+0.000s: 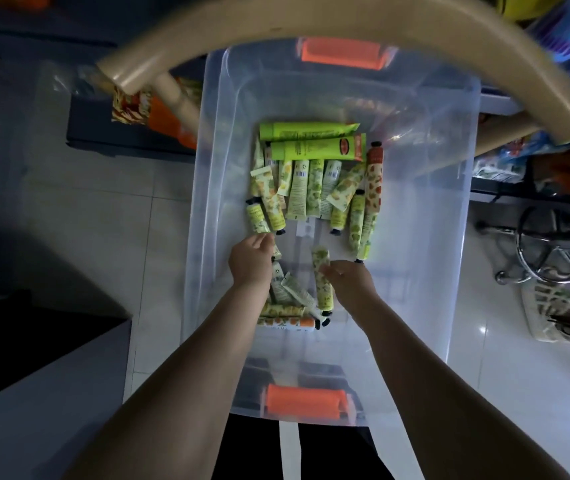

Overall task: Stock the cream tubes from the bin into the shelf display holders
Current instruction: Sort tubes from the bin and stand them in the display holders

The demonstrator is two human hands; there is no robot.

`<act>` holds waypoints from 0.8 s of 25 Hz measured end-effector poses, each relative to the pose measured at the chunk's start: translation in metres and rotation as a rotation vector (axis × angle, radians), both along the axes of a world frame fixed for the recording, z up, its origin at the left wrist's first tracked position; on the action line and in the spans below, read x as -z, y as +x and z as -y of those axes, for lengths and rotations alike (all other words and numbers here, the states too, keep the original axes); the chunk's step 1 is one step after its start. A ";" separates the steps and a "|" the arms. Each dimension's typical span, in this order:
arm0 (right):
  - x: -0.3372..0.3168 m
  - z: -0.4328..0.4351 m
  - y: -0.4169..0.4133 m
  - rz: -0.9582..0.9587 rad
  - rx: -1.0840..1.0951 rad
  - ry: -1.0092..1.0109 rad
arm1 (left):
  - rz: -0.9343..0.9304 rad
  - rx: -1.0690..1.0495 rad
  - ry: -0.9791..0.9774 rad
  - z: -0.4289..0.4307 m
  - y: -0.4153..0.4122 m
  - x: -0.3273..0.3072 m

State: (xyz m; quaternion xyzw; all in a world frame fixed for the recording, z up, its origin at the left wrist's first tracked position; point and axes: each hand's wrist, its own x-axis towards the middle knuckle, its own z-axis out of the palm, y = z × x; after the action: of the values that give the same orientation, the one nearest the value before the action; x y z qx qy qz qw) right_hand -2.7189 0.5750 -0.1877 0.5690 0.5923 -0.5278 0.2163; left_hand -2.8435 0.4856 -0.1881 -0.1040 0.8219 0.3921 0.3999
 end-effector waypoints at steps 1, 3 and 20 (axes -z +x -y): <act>0.000 -0.001 -0.002 -0.023 0.106 -0.027 | -0.002 -0.006 -0.002 -0.004 -0.002 0.001; 0.001 -0.002 -0.007 -0.096 0.356 -0.089 | -0.043 0.030 -0.015 -0.013 -0.008 0.002; -0.003 -0.014 -0.017 -0.334 0.692 -0.195 | -0.135 0.272 -0.176 -0.040 -0.026 0.015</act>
State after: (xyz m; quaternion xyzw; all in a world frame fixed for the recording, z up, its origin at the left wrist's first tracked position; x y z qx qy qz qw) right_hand -2.7360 0.5893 -0.1846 0.6180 0.3397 -0.7087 -0.0204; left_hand -2.8693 0.5251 -0.2035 0.0001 0.8845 0.2668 0.3827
